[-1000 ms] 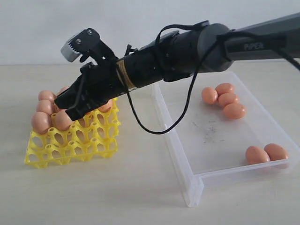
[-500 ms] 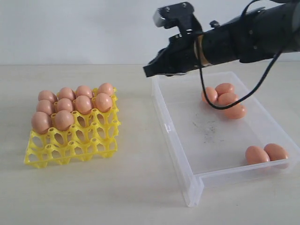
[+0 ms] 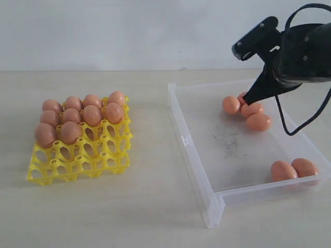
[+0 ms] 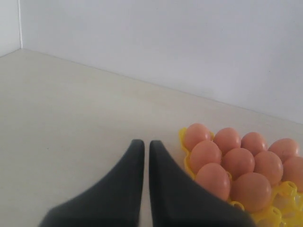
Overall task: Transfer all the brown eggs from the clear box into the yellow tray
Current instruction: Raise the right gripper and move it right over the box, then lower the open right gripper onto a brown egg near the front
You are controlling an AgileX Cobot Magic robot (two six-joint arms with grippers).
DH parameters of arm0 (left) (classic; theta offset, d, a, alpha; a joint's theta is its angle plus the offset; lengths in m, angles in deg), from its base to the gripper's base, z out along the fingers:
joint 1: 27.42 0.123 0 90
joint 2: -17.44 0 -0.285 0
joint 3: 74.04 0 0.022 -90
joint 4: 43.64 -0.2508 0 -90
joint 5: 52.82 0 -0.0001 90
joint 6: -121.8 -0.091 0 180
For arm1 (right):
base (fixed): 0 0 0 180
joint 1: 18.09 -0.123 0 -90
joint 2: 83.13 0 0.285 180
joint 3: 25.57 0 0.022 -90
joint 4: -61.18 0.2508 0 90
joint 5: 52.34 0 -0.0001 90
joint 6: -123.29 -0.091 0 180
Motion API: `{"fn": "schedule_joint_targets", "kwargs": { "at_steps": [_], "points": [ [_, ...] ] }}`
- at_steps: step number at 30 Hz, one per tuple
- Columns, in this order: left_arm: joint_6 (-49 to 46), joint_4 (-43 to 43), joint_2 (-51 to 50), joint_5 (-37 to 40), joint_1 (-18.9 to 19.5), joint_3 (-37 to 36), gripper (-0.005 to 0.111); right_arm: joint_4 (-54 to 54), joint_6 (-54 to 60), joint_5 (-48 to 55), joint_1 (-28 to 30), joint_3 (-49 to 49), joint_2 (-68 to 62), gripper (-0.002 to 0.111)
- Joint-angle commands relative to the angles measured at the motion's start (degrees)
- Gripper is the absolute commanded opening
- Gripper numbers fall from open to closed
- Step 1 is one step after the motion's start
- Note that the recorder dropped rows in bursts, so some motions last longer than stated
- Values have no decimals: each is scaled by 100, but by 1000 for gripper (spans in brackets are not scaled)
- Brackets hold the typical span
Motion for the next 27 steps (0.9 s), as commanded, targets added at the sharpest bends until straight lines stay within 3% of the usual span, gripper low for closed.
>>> {"fn": "schedule_joint_targets", "kwargs": {
  "at_steps": [1, 4, 5, 7, 8, 10, 12, 16, 27],
  "points": [
    [8, -22, 46, -3, -16, -19, 4, 2685, 2184, -381, 304, -38, 59, 0],
    [8, -22, 46, 7, -16, -19, 4, 4761, 4152, -384, 502, -176, 24, 0],
    [8, -22, 46, 7, -16, -19, 4, 6107, 5355, 59, 629, -398, -26, 0],
    [31, -22, 46, 8, -16, -19, 4, 7546, 6499, 1135, 749, -817, -188, 0],
    [31, -22, 46, 8, -16, -19, 4, 7729, 6588, 1410, 750, -928, -228, 0],
    [31, -22, 46, 8, -16, -19, 4, 7792, 6559, 2026, 739, -1136, -313, 0],
    [31, -22, 46, 8, -16, -19, 4, 7712, 6472, 2613, 739, -1145, -341, 7],
    [31, -22, 46, 8, -16, -19, 4, 7529, 6224, 3224, 739, -1145, -351, 56],
    [30, -22, 46, 31, -16, -19, 4, 7244, 5651, 2844, 739, -880, -650, 59]
  ]
}}
